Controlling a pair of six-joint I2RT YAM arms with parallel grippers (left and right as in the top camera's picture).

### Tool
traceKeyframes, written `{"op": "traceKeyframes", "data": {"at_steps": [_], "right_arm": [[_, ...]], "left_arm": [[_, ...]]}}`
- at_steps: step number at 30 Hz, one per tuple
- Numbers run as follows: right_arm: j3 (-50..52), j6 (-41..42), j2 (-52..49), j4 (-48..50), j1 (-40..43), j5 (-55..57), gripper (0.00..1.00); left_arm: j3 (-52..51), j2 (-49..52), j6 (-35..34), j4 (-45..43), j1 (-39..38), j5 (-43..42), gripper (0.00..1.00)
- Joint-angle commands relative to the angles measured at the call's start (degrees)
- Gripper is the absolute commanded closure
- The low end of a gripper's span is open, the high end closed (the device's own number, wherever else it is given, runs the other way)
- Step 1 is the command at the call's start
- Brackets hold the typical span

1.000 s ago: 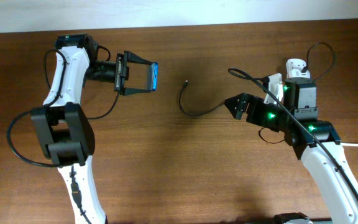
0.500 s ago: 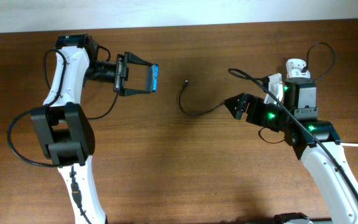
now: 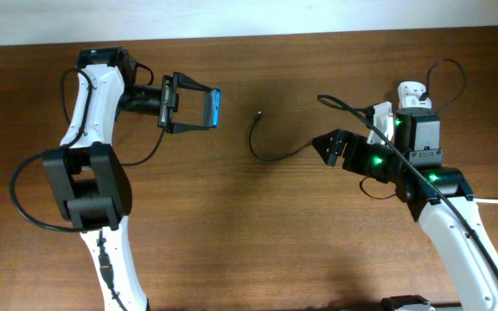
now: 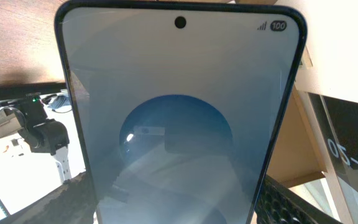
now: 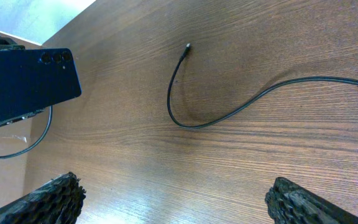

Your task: Plug charger to phone and switch on socket

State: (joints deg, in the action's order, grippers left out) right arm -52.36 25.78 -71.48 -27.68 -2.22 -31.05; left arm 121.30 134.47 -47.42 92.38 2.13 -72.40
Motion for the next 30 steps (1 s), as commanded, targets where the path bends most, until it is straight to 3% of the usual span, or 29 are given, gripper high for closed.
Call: {"op": "traceKeyframes", "data": {"at_steps": [1,30], "right_arm": [[-1.1,1.3,-0.4,0.0,0.4,0.5,0.02],[-1.1,1.8,-4.4,0.0,0.4,-1.5,0.02]], "left_arm": [[1.1,-2.2,-0.5,0.3,0.4,-1.2,1.00],[1.1,-2.2,-0.5,0.3,0.4,-0.2,1.00]]}}
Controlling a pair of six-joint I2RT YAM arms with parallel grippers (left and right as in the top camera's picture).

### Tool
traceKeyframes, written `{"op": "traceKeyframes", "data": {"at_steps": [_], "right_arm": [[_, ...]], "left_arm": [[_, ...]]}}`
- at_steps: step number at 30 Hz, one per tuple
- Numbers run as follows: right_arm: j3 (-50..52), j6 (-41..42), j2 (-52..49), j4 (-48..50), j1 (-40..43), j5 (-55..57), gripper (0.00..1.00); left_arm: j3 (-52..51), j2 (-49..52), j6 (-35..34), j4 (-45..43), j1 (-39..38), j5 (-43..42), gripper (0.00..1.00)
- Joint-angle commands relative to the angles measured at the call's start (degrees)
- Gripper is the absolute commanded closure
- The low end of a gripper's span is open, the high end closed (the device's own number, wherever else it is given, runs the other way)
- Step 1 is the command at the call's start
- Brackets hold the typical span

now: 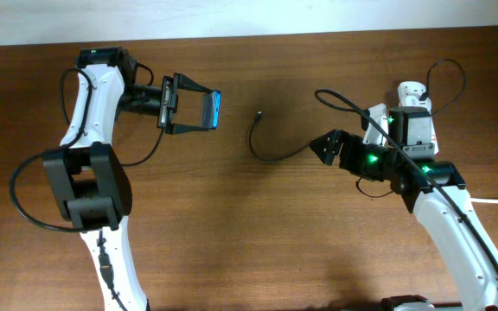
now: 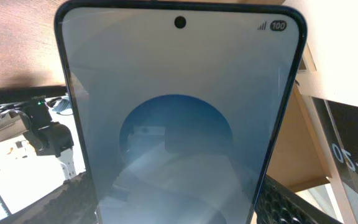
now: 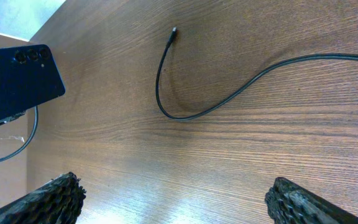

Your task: Plug charger to phone and switch on socket

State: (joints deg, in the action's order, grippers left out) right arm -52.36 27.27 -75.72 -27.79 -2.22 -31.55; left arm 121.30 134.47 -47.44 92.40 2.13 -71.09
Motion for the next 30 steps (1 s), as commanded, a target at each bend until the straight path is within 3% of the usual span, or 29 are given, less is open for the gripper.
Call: {"op": "traceKeyframes", "data": {"at_steps": [1,21,30], "right_arm": [[-1.1,0.3,-0.2,0.2,0.4,-1.0,0.02],[-1.1,2.2,-0.2,0.4,0.4,-1.4,0.02],[-1.1,5.0,-0.2,6.7,-0.2,-7.1,0.02]], "left_arm": [[1.1,-2.2,-0.5,0.3,0.4,-1.5,1.00],[1.1,-2.2,-0.5,0.3,0.3,0.6,1.00],[1.1,-2.2,-2.0,0.2,-0.3,5.7,1.00]]}}
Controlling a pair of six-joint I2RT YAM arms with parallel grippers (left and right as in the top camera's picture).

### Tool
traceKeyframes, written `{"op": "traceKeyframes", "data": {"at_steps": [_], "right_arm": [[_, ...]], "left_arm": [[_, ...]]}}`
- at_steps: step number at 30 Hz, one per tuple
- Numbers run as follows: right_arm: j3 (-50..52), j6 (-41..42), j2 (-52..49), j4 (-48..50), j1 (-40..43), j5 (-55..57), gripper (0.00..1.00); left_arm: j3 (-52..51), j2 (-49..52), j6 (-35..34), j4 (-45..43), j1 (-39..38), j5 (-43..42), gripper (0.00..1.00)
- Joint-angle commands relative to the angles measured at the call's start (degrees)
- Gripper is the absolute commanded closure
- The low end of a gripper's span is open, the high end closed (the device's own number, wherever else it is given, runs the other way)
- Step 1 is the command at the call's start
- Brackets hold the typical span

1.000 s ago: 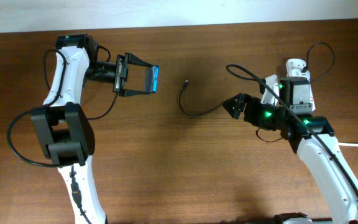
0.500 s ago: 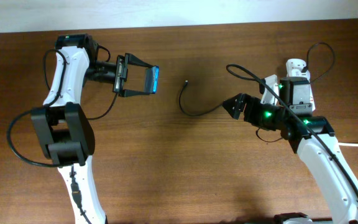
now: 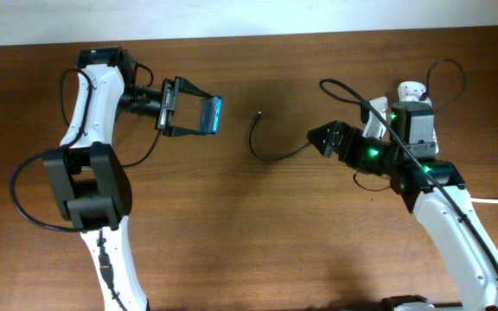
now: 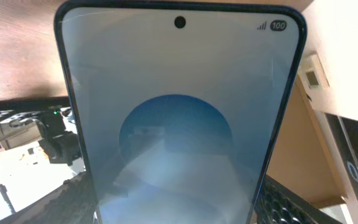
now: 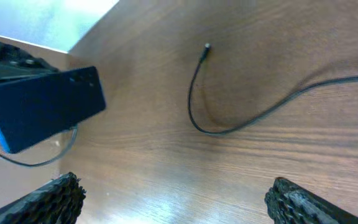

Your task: Plug charger to phone and switch on socket

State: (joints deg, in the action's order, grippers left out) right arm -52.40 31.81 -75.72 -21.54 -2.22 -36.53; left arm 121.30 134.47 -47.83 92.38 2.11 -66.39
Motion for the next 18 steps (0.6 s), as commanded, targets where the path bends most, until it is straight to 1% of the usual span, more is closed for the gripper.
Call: {"op": "traceKeyframes", "data": {"at_steps": [1,3,4,6,11,14,18], "right_arm": [[-1.1,0.6,-0.2,0.6,-0.7,-2.1,0.02],[-1.1,1.4,-0.2,1.6,-1.8,-2.0,0.03],[-1.1,1.5,-0.2,2.3,-2.4,-2.0,0.05],[-1.1,1.7,-0.2,3.5,-4.0,-1.7,0.07],[-1.1,1.7,-0.2,3.8,-6.2,-0.9,0.07],[-1.1,1.7,-0.2,3.8,-7.6,-0.9,0.07],[-1.1,3.1,-1.6,3.9,-11.5,2.9,0.08]], "left_arm": [[1.1,-2.2,-1.7,0.1,-0.4,1.4,1.00],[1.1,-2.2,-1.7,-0.3,-0.8,2.1,1.00],[1.1,-2.2,-1.7,-0.3,-0.9,2.9,1.00],[1.1,-2.2,-1.6,-0.3,-0.9,4.6,1.00],[1.1,-2.2,-1.6,-0.3,-1.4,8.8,1.00],[1.1,-2.2,-1.6,-0.4,-2.8,12.8,1.00],[1.1,-2.2,-4.0,-1.8,-5.0,17.9,1.00]]}}
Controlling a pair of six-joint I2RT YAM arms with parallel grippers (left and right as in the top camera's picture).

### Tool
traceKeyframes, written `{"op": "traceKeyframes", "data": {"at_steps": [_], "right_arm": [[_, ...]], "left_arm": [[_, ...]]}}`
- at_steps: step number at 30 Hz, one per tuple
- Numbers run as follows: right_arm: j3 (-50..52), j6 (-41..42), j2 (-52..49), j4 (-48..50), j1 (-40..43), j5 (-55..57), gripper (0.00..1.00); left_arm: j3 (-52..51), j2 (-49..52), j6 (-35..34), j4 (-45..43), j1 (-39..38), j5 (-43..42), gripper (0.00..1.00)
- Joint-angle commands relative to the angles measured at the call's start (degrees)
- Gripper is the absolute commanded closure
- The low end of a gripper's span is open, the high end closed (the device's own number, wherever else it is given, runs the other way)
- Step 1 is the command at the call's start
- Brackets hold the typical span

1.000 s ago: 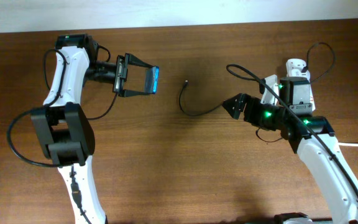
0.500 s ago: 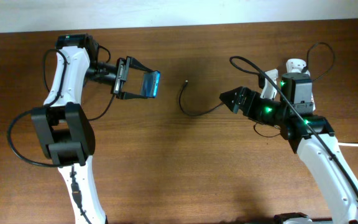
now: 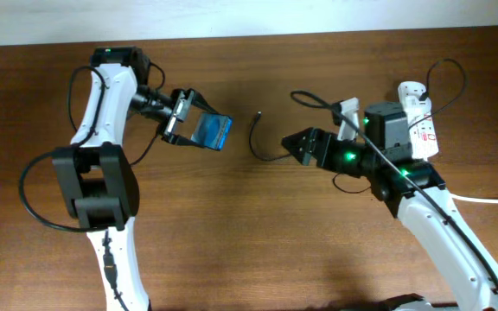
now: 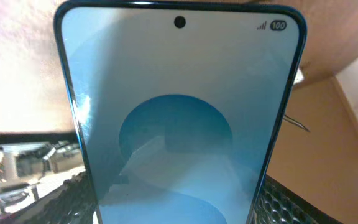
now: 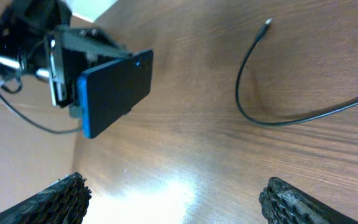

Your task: Plug charger to phone and switch on socket

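My left gripper is shut on a blue phone, held above the table left of centre, its lit screen filling the left wrist view. The black charger cable lies on the wood, its plug tip free; in the right wrist view the cable curves up to the plug tip. My right gripper stands open just right of the cable's bend, nothing between its fingers. The white socket sits at the far right.
The wooden table ends at a light wall along the back edge. A white cable runs off the right side. A black wire loops near the socket. The left arm's own cable hangs beside it.
My left gripper has tilted and moved the phone slightly right and down, its screen now turned more upward. My right gripper has moved left, closer to the cable's bend, still open.
The left gripper held the phone on edge above the table's left half through the earlier moments, while the open right gripper hovered right of the cable. The right gripper then shifted left in steps, and the phone is now tilted nearer the plug tip.
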State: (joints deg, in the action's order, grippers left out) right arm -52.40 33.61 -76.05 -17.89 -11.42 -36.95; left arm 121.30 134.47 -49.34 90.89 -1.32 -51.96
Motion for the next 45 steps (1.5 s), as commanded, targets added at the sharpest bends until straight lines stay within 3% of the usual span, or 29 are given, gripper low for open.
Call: {"op": "traceKeyframes", "data": {"at_steps": [1,9,17,26,30,37,45], "right_arm": [[-1.1,1.5,-1.7,0.7,-3.0,3.8,0.08],[-1.1,6.6,-3.2,4.7,-7.6,8.4,0.13],[-1.1,13.4,-10.9,11.0,-14.7,12.3,0.20],[-1.1,17.4,-16.3,16.5,-15.0,12.8,0.34],[-1.1,17.9,-17.7,17.7,-16.5,14.8,0.35],[-1.1,17.9,-18.1,17.8,-16.8,18.2,0.54],[-1.1,21.4,-21.1,21.0,-17.1,17.5,0.59]], "left_arm": [[1.1,-2.2,-2.8,-0.5,-1.9,4.4,1.00],[1.1,-2.2,-9.2,-1.6,-4.7,14.4,1.00],[1.1,-2.2,-10.5,-2.8,-9.9,14.7,1.00],[1.1,-2.2,-14.6,-4.7,-13.9,16.9,1.00],[1.1,-2.2,-17.1,-6.5,-15.7,20.3,1.00],[1.1,-2.2,-17.3,-6.6,-16.2,20.0,1.00],[1.1,-2.2,-17.3,-6.7,-16.2,19.9,1.00]]}}
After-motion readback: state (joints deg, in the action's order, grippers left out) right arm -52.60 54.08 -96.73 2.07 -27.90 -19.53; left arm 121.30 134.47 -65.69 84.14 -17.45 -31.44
